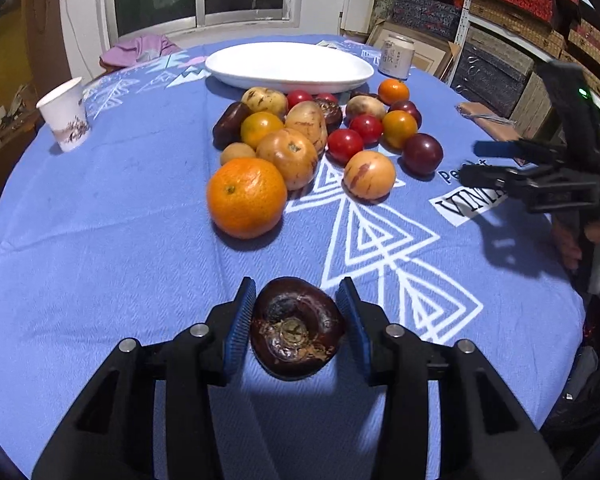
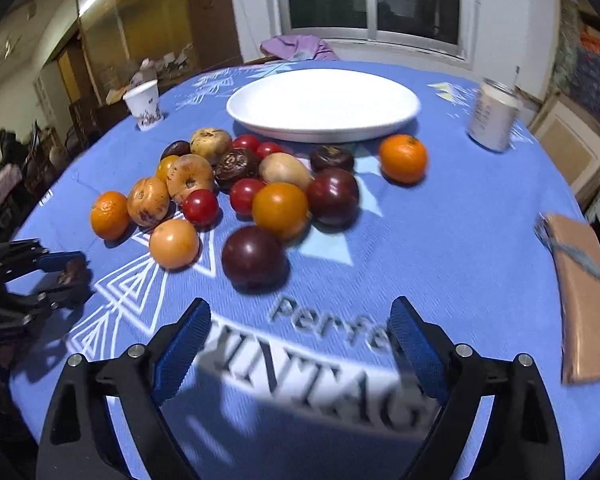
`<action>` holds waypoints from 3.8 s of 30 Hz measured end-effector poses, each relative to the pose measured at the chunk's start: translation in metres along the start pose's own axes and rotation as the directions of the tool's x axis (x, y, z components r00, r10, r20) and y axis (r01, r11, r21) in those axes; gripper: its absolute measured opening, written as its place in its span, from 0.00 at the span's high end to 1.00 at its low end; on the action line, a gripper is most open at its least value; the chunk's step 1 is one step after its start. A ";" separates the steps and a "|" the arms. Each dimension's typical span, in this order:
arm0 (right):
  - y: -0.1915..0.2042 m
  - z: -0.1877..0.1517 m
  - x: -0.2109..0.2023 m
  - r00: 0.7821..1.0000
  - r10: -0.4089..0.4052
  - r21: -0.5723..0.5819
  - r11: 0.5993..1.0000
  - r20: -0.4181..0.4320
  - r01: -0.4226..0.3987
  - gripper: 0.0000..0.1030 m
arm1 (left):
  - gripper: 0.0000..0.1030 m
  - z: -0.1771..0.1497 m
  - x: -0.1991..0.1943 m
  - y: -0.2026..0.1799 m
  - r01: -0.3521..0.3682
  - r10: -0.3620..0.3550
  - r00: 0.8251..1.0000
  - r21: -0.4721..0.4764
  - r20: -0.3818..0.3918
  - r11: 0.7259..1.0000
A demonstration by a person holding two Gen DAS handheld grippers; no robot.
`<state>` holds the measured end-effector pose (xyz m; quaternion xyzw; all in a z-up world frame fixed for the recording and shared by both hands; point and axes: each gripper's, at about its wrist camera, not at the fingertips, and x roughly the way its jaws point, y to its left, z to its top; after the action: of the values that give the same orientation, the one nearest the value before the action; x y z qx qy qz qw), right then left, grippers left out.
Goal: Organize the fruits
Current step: 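Grasp the dark red plum with the right tool while the left tool lifts its fruit, then lower both held fruits onto the white oval plate and open both tools, then grasp a tangerine with the left tool while the right tool approaches an orange fruit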
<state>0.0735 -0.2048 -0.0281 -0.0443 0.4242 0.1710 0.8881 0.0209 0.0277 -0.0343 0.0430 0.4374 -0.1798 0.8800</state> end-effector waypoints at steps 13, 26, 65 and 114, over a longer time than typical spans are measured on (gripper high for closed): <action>0.019 0.022 0.035 0.999 0.046 -0.030 0.998 -0.029 -0.047 0.61 | 0.53 -0.010 -0.006 -0.001 0.044 -0.043 0.999 0.042 -0.021 0.998; 0.001 0.028 0.020 0.989 0.142 0.058 0.988 0.033 -0.143 0.62 | 0.58 0.009 -0.041 -0.002 -0.016 0.012 0.997 0.051 0.079 0.999; -0.045 0.142 0.018 0.970 -0.023 0.167 0.986 0.242 -0.018 0.34 | 0.11 0.187 0.036 0.066 -0.039 0.079 0.970 -0.171 0.231 0.984; -0.021 0.030 -0.009 0.971 0.001 0.173 0.984 0.240 -0.044 0.15 | 0.44 0.038 0.026 0.030 -0.045 0.050 0.994 -0.043 0.100 0.998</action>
<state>0.0979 -0.2201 -0.0039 0.0606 0.3282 0.1470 0.9311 0.0745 0.0395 -0.0332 0.0264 0.3947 -0.1519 0.9058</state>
